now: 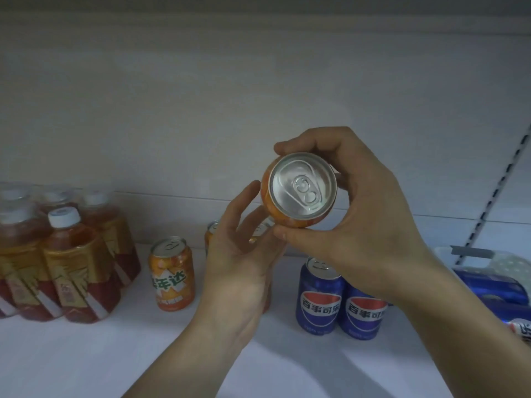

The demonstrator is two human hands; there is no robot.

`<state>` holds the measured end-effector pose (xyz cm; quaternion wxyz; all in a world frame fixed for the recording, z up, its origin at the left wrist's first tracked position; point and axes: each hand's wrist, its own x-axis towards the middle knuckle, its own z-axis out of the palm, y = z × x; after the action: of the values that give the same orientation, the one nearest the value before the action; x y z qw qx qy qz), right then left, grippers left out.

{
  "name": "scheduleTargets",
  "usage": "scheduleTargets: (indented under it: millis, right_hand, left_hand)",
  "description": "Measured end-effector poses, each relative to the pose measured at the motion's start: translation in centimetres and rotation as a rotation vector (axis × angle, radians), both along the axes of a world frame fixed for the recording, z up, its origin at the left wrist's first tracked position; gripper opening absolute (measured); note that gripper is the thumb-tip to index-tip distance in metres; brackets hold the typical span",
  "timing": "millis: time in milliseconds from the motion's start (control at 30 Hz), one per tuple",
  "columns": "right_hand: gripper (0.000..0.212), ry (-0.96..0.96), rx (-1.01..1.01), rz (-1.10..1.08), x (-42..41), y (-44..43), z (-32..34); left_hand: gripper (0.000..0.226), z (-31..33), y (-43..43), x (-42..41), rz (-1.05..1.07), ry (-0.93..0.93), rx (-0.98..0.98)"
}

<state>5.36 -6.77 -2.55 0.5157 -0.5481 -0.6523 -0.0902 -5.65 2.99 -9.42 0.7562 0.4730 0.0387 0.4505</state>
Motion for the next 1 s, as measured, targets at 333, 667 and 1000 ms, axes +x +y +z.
scheduleTargets:
  millis: [333, 667, 1000]
  right_hand:
    - [0.081, 0.078, -0.072, -0.101, -0.6, 2.1, 1.8]
    - [0.043, 0.732, -0.096, -0.139, -0.5, 1.7, -0.6]
    - [0.051, 1.15, -0.653, 0.18, 0.9, 1.6, -0.8]
  left_hand:
    - [0.052, 0.6, 0.5, -1.3, -0.319, -0.139, -0.156]
    - [0.078, 0.7, -0.5, -1.1, 0.142, -0.101, 0.214]
    - [0.08, 2.9, -2.7, -2.3, 0.23, -0.058, 0.318]
